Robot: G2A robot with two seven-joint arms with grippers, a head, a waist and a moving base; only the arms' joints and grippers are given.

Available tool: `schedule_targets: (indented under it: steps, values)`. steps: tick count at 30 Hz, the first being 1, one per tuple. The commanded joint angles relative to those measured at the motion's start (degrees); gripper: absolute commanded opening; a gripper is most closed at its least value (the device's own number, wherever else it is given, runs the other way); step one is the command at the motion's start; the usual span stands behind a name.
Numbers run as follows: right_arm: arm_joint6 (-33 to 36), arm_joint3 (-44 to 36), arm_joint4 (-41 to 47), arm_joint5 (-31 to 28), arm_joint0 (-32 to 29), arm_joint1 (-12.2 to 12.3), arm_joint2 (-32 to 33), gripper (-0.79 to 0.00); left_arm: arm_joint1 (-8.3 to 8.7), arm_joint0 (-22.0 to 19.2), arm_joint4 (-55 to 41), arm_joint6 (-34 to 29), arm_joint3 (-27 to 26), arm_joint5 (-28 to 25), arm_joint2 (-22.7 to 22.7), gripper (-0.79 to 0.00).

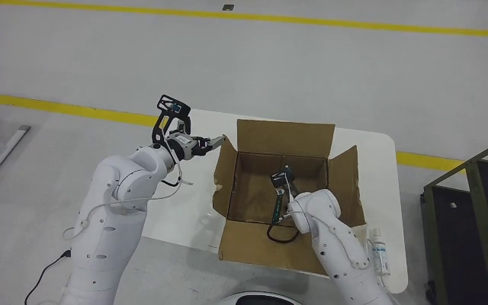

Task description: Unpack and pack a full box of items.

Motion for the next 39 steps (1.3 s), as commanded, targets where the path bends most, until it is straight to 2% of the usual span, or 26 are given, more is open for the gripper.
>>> schedule_targets:
  steps: [1,4,6,8,11,13,15,18,25,33,36,39]
  values:
    - [0.59,2.01,0.35,1.11,1.39,-0.3,-0.45,-0.785,0.0,0.0,0.0,0.0,0.0,0.0,0.0,0.0]
    - [3.5,4.89,-0.71,2.85,3.7,-0.69,-1.15,-0.782,0.0,0.0,0.0,0.0,0.0,0.0,0.0,0.0]
    - [5.97,6.37,-1.38,3.68,5.34,-1.0,-1.81,-0.745,0.0,0.0,0.0,0.0,0.0,0.0,0.0,0.0]
    - [7.94,7.83,-3.29,3.93,6.65,-1.19,-2.63,-0.603,0.0,0.0,0.0,0.0,0.0,0.0,0.0,0.0]
    - [9.18,9.29,-4.41,4.16,7.7,-1.52,-3.51,-0.545,0.0,0.0,0.0,0.0,0.0,0.0,0.0,0.0]
    - [9.12,10.16,-5.41,4.53,8.05,-1.71,-4.1,-0.459,0.0,0.0,0.0,0.0,0.0,0.0,0.0,0.0]
    - [8.64,10.9,-5.56,4.68,8.29,-1.94,-4.53,-0.453,0.0,0.0,0.0,0.0,0.0,0.0,0.0,0.0]
    - [7.94,12.59,-7.41,5.06,8.59,-2.18,-5.33,-0.4,0.0,0.0,0.0,0.0,0.0,0.0,0.0,0.0]
    - [5.46,17.0,-6.78,5.96,9.41,-2.99,-5.89,-0.342,0.0,0.0,0.0,0.0,0.0,0.0,0.0,0.0]
    - [4.46,21.41,-4.41,6.45,10.61,-3.87,-5.67,-0.385,0.0,0.0,0.0,0.0,0.0,0.0,0.0,0.0]
    - [3.79,22.39,-1.81,5.58,10.86,-4.1,-4.92,-0.437,0.0,0.0,0.0,0.0,0.0,0.0,0.0,0.0]
    - [3.07,22.83,0.08,4.73,11.09,-4.23,-4.24,-0.437,0.0,0.0,0.0,0.0,0.0,0.0,0.0,0.0]
